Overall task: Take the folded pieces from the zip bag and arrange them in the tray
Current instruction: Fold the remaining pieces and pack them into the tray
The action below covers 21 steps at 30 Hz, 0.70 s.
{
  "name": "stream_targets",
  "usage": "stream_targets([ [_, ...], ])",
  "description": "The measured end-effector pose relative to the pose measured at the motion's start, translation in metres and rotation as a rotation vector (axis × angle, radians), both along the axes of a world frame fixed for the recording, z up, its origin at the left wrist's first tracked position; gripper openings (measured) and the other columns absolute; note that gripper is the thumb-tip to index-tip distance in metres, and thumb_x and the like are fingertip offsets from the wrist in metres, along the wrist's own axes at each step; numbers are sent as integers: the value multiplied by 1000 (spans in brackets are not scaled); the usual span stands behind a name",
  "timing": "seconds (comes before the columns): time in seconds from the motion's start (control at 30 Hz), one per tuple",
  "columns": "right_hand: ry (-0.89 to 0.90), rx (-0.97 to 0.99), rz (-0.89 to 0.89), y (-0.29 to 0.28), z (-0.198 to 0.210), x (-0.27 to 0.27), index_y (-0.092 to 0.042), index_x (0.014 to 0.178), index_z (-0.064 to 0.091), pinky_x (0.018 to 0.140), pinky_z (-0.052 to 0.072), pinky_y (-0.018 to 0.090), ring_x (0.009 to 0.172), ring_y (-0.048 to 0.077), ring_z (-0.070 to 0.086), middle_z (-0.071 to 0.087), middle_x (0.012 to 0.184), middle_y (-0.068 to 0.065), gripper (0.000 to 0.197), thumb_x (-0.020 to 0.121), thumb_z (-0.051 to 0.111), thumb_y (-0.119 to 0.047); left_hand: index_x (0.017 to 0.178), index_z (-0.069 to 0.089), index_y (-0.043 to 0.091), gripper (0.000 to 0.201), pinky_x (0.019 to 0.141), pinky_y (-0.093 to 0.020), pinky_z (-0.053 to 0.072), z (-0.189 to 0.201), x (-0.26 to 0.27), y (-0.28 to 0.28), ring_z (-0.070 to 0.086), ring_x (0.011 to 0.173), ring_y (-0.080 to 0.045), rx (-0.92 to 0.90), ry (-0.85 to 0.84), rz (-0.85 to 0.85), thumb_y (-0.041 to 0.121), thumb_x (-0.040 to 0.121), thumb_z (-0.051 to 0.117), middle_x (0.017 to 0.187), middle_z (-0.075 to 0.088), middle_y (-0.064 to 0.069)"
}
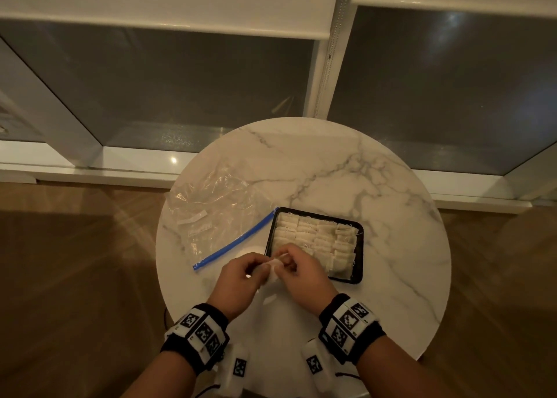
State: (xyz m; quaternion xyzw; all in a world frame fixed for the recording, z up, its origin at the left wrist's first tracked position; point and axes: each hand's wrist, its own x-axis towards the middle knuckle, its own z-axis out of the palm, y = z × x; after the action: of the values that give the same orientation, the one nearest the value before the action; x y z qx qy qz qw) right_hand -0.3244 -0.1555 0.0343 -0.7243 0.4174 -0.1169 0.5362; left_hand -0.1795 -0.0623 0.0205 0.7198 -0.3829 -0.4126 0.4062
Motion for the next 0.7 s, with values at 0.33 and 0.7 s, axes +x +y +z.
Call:
stream_targets([
  [0.33,-52,-9,-164,-21,6,-23,-24,84,70,76,56,27,79,9,64,69,83,-6,5,89,69,-22,114,69,24,18,79,-27,58,14,-12,-16,69,94,-8,-18,143,133,21,97,64,104,73,7],
  [0.7,11,-77,-335,-57,-9,-40,-22,87,61,78,53,25,86,9,64,69,89,-3,7,93,63,-17,114,64,29,17,83,-17,46,-7,-12,-23,58,98,-2,122,-365,-38,30,100,56,110,61,14],
])
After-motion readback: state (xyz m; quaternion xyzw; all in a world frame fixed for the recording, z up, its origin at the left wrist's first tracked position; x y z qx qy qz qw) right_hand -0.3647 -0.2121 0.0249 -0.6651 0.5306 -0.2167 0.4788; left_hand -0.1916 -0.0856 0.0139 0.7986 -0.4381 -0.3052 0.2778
